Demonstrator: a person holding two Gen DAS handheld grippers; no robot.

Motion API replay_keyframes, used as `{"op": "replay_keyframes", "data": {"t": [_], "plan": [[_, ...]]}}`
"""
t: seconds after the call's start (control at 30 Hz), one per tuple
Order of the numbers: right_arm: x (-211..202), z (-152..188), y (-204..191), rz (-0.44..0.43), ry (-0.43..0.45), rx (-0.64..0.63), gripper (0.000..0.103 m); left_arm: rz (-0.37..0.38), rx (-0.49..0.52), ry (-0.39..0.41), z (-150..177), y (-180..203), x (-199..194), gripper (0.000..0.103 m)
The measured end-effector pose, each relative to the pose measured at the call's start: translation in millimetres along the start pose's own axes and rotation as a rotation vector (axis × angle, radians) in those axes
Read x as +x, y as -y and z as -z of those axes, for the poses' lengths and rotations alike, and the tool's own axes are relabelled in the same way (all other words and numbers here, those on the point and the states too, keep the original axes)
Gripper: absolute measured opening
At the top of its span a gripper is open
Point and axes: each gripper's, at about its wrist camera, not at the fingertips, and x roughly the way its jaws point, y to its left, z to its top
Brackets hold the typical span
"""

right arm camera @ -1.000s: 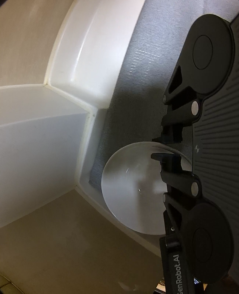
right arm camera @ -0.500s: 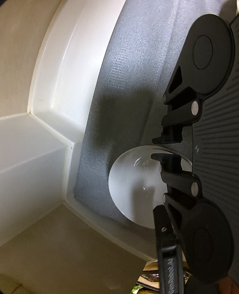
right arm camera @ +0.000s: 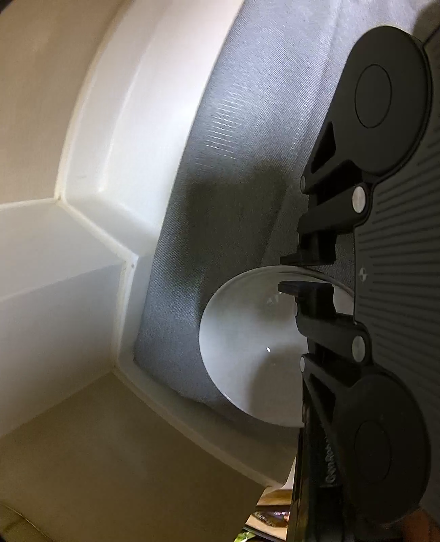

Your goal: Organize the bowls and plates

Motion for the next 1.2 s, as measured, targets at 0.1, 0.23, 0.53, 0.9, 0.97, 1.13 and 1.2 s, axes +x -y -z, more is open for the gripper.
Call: {"op": "replay_keyframes", "data": {"t": [0.1, 0.23, 0.53, 0.9, 0.97, 1.13, 1.2], "plan": [[-4.2, 1.3, -2.6, 0.003, 0.005, -0.005, 0.010, 0.018, -0.014, -0.001, 2.1, -2.5, -0.8, 0.014], [-12.6, 3.0, -6.9, 0.015, 0.012, -0.025, 0.010, 0.028, -0.006, 0.021, 4.8, -0.9, -10.4, 0.014], [-48.1, 11.4, -26.6, 0.020, 0.051, -0.043, 0.010, 0.070, 0.001, 0.083, 24.0, -6.7, -45.4, 0.014], [-89.8, 39.9, -67.9, 0.013, 0.100, -0.097, 0.010, 0.090, -0.013, 0.150, 58.8, -31.3, -91.5, 0.014], [-96.3, 45.9, -77.1, 0.010, 0.110, -0.108, 0.010, 0.092, -0.016, 0.158, 63.3, -36.0, -97.4, 0.014], [-115.1, 62.1, -98.8, 0.001, 0.132, -0.127, 0.010, 0.094, -0.016, 0.181, 79.2, -50.9, -118.1, 0.014], [-120.0, 68.1, -106.9, -0.003, 0.137, -0.133, 0.011, 0.094, -0.013, 0.185, 91.6, -55.9, -128.7, 0.014]]}}
